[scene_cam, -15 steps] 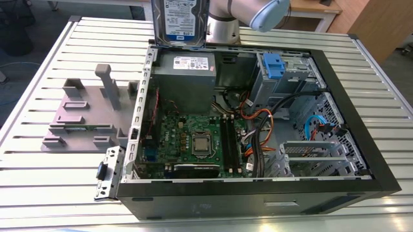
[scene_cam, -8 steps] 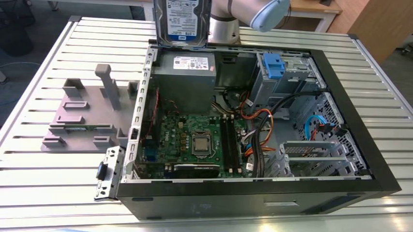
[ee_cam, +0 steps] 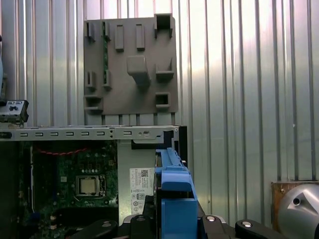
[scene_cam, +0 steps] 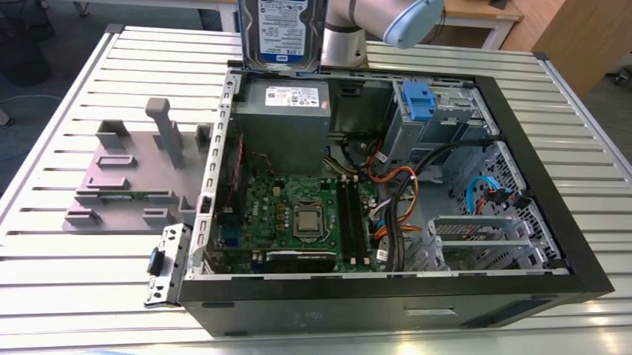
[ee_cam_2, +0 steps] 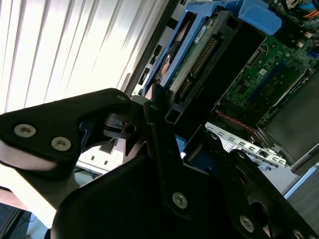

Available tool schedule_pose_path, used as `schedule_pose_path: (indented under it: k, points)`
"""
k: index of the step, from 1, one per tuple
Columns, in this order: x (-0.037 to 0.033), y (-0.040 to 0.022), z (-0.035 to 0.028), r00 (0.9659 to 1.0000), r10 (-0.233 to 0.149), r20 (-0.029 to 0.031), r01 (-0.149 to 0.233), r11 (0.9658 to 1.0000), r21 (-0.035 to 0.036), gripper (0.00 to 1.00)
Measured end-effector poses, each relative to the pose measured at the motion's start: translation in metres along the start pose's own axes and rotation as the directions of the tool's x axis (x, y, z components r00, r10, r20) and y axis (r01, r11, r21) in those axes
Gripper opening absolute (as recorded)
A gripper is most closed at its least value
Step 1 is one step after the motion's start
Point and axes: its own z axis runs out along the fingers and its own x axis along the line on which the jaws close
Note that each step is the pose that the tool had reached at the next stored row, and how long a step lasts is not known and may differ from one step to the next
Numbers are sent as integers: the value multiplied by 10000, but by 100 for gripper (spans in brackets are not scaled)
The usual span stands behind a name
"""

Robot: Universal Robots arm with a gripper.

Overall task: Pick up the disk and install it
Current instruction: 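Pick up the disk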

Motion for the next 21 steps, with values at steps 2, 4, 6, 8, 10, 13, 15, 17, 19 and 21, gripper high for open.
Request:
schedule_pose_path:
  k: [2,4,6,8,10,13,15,17,19,21]
  points:
    - [0,-11,0,10000,0,0,0,10000,0,36]
    - [-1,-22,0,10000,-1,-1,1,10000,-1,36]
    - [-1,-34,0,10000,0,-1,0,10000,0,36]
    - [-2,-44,0,10000,0,-1,0,10000,-1,36]
    - [-2,-55,0,10000,0,0,0,10000,0,36]
    - [-3,-71,0,10000,0,0,0,10000,0,36]
    - [-3,-82,0,10000,-1,-1,1,10000,-1,36]
    - [-3,-92,0,10000,-1,-1,1,10000,0,36]
    - [-4,-102,0,10000,0,-1,0,10000,0,36]
    - [-4,-112,0,10000,0,-1,0,10000,0,36]
